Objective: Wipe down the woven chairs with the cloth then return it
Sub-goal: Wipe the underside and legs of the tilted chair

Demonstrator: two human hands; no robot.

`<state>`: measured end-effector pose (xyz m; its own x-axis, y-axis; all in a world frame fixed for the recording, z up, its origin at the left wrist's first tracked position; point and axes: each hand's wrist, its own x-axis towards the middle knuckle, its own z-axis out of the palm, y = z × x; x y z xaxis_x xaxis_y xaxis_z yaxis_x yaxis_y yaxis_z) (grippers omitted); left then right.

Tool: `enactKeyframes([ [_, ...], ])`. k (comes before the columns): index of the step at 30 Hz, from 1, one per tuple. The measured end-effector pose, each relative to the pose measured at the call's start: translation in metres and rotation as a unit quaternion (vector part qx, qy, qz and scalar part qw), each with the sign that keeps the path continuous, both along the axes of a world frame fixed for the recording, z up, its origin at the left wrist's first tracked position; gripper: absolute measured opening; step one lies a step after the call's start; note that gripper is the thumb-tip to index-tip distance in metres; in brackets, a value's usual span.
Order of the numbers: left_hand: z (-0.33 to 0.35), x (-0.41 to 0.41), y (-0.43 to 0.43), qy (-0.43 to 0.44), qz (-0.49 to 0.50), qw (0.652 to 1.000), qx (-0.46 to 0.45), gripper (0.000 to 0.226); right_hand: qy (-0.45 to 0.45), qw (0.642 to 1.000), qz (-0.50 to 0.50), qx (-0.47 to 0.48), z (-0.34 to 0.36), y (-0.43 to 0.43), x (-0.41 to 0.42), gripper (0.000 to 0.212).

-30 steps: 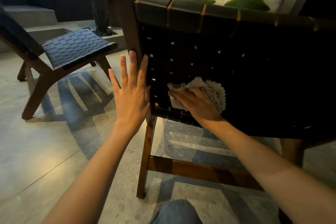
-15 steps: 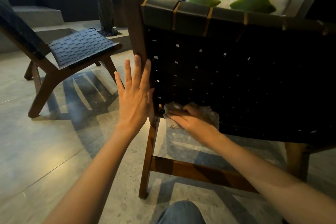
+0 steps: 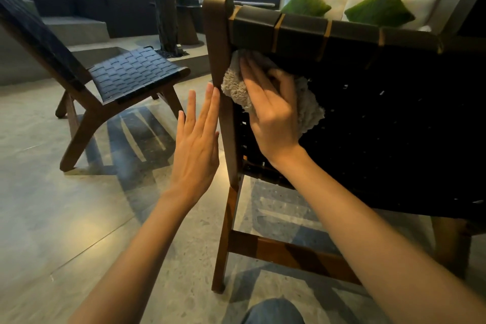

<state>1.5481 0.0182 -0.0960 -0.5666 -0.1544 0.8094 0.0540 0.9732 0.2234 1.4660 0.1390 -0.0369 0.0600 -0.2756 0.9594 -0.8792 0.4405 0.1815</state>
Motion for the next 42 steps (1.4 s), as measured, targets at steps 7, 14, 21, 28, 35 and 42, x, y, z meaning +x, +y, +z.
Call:
enactKeyframes([
  [7,-0.005,-0.003,-0.009,-0.009,-0.013,1.0,-0.017,0.092,-0.092,0.996,0.012,0.007,-0.033,-0.009,-0.01,0.037],
  [14,-0.018,0.001,0.0,-0.043,-0.028,0.999,0.011,0.088,-0.198,0.959,-0.074,0.186,-0.105,-0.001,-0.037,0.05],
  [21,-0.027,0.008,0.005,-0.111,-0.029,0.993,0.02,0.096,-0.202,0.862,-0.212,0.414,-0.156,0.008,-0.038,0.05],
  [28,-0.021,0.015,0.011,-0.14,-0.01,0.989,0.036,0.1,-0.359,0.797,-0.165,0.457,-0.144,0.018,-0.038,0.038],
  [35,-0.018,0.018,0.013,-0.154,-0.003,0.987,0.044,0.101,-0.241,0.919,-0.063,0.304,-0.098,0.049,0.02,0.054],
  [42,-0.019,0.019,0.014,-0.156,-0.004,0.987,0.04,0.102,0.053,0.987,-0.097,0.117,0.005,0.042,0.009,0.035],
])
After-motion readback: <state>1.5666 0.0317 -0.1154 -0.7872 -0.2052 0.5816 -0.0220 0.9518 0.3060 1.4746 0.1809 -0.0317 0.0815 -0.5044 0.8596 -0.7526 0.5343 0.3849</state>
